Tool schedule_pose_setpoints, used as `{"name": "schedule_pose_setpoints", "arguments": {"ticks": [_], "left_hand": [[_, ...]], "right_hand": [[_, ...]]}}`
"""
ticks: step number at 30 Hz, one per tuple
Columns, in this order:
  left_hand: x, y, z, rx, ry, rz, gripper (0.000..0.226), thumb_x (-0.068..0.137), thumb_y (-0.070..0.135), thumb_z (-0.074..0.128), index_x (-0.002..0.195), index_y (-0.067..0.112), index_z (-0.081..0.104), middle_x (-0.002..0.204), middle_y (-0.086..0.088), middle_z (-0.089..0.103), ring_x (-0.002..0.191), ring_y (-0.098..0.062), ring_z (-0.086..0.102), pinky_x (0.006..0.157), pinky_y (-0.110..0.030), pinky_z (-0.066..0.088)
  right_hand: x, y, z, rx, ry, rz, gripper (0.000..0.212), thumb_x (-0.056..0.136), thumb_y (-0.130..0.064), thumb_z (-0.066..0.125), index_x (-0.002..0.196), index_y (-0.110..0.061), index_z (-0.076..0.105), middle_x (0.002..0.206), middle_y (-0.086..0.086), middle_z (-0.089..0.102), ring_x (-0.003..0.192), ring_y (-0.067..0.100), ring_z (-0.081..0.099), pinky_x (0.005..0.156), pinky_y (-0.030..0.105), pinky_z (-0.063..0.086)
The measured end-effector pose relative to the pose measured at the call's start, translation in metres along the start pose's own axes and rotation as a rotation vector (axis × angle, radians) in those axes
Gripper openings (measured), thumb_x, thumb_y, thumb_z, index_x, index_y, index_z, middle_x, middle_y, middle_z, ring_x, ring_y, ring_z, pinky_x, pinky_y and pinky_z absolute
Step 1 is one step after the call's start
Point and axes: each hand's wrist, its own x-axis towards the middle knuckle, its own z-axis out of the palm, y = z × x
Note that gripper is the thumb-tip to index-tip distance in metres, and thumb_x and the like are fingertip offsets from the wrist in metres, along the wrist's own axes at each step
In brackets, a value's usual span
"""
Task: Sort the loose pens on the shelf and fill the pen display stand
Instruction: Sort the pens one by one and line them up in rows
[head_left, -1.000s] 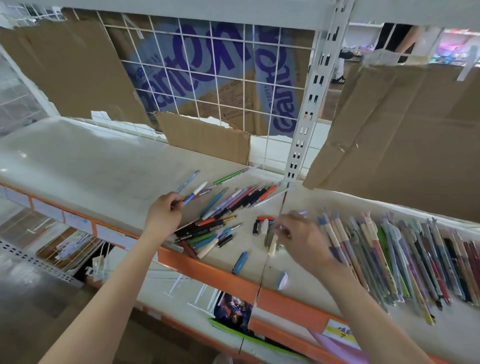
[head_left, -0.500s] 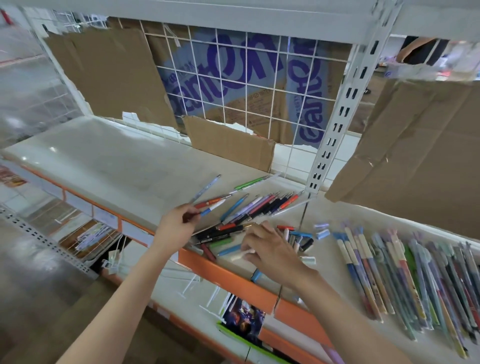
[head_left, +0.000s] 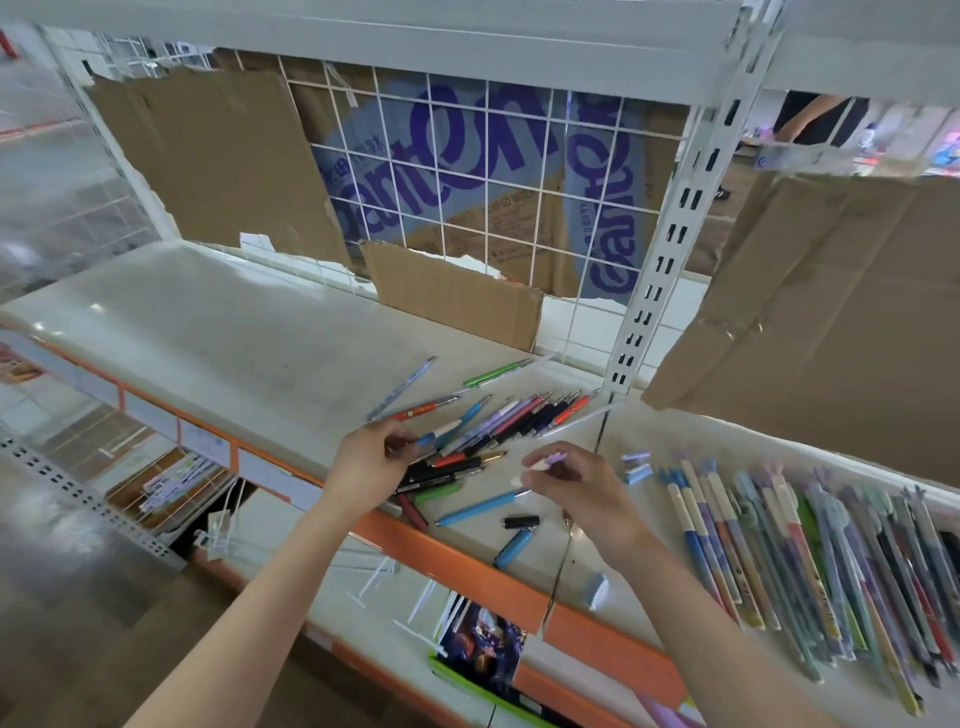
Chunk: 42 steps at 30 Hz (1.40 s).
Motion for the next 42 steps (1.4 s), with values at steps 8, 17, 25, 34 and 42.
{"name": "schedule_pose_setpoints", "arguments": {"ticks": [8, 17, 25, 34, 42], "left_hand": [[-0.018, 0.017, -0.003, -0.207, -0.197, 0.226, 0.019, 0.091, 0.017, 0.059, 0.082, 0.033, 0.065, 0.076, 0.015, 0.067, 0.073, 0.004, 0.058, 0.066, -0.005, 0.039], [-0.033, 0.025, 0.006, -0.286, -0.238, 0.243, 0.018, 0.092, 0.018, 0.058, 0.087, 0.034, 0.067, 0.08, 0.007, 0.068, 0.078, -0.007, 0.061, 0.072, -0.021, 0.046], [-0.058, 0.05, 0.032, -0.355, -0.377, 0.187, 0.024, 0.094, 0.027, 0.051, 0.074, 0.036, 0.06, 0.056, 0.02, 0.052, 0.05, 0.003, 0.042, 0.05, -0.01, 0.034], [-0.066, 0.089, 0.069, -0.536, -0.378, 0.025, 0.033, 0.095, 0.023, 0.052, 0.064, 0.019, 0.061, 0.052, 0.006, 0.042, 0.049, -0.007, 0.034, 0.052, -0.023, 0.026], [-0.061, 0.116, 0.083, -0.482, -0.396, 0.025, 0.037, 0.098, 0.029, 0.045, 0.08, 0.002, 0.064, 0.052, 0.008, 0.05, 0.044, -0.002, 0.043, 0.05, -0.021, 0.033]], "right_hand": [[0.0, -0.005, -0.01, 0.429, 0.128, -0.008, 0.012, 0.087, -0.017, 0.064, 0.081, -0.006, 0.065, 0.067, 0.001, 0.067, 0.06, 0.009, 0.058, 0.058, 0.02, 0.048], [-0.004, -0.004, -0.015, 0.48, 0.111, -0.041, 0.017, 0.085, -0.021, 0.064, 0.086, -0.004, 0.065, 0.07, 0.002, 0.067, 0.065, 0.013, 0.058, 0.062, 0.021, 0.048], [-0.017, 0.006, -0.004, 0.459, 0.073, -0.029, 0.035, 0.077, -0.038, 0.063, 0.08, -0.003, 0.066, 0.068, 0.004, 0.062, 0.062, 0.013, 0.053, 0.063, 0.026, 0.043], [-0.024, 0.017, -0.014, 0.398, 0.27, -0.077, 0.026, 0.093, -0.021, 0.054, 0.074, -0.003, 0.056, 0.051, -0.005, 0.044, 0.05, 0.008, 0.038, 0.051, 0.019, 0.035], [-0.026, 0.015, -0.035, 0.317, 0.248, -0.082, 0.024, 0.096, -0.019, 0.051, 0.076, -0.007, 0.058, 0.061, 0.005, 0.054, 0.06, 0.017, 0.05, 0.061, 0.029, 0.045]]}}
